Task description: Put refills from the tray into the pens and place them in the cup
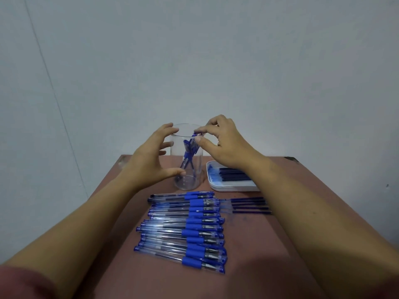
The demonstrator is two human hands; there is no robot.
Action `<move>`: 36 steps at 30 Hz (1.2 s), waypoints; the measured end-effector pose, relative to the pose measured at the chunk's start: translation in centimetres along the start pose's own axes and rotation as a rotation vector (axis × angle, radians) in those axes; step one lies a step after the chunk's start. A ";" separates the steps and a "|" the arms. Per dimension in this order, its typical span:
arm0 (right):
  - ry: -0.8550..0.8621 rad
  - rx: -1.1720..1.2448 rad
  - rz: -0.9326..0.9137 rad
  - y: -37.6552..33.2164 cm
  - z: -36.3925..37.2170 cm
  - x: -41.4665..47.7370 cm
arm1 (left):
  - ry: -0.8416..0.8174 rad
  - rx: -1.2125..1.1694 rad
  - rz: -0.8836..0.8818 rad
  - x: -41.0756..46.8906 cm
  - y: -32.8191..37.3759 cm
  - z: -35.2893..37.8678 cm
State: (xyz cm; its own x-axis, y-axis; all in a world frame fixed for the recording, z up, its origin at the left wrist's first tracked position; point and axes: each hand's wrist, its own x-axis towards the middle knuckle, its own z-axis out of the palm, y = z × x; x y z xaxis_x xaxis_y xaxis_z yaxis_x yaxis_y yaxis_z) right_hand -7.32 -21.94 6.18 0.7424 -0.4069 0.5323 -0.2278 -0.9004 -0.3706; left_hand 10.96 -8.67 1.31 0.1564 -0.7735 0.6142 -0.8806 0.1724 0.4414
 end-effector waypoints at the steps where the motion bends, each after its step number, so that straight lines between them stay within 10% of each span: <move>1: -0.001 0.000 0.006 0.0 0.0 -0.2 | -0.008 0.005 -0.008 0.0 0.0 0.0; 11: -0.107 0.004 0.055 -0.2 -1.2 -6.9 | -0.052 0.375 -0.130 -1.6 4.7 -0.7; 17: -0.323 -0.031 0.077 -0.4 -1.0 -11.9 | -0.353 0.299 -0.102 -7.5 8.4 -0.1; 36: -0.223 0.089 0.129 -1.0 1.2 -13.5 | -0.427 0.371 -0.157 -10.9 8.4 2.8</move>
State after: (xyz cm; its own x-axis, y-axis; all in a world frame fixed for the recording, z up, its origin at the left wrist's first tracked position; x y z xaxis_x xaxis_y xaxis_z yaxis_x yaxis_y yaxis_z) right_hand -16.35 -15.37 -1.61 0.8331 -0.4651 0.2993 -0.2810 -0.8221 -0.4952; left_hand 0.59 -0.49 -3.46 0.1715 -0.9630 0.2079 -0.9712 -0.1298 0.1998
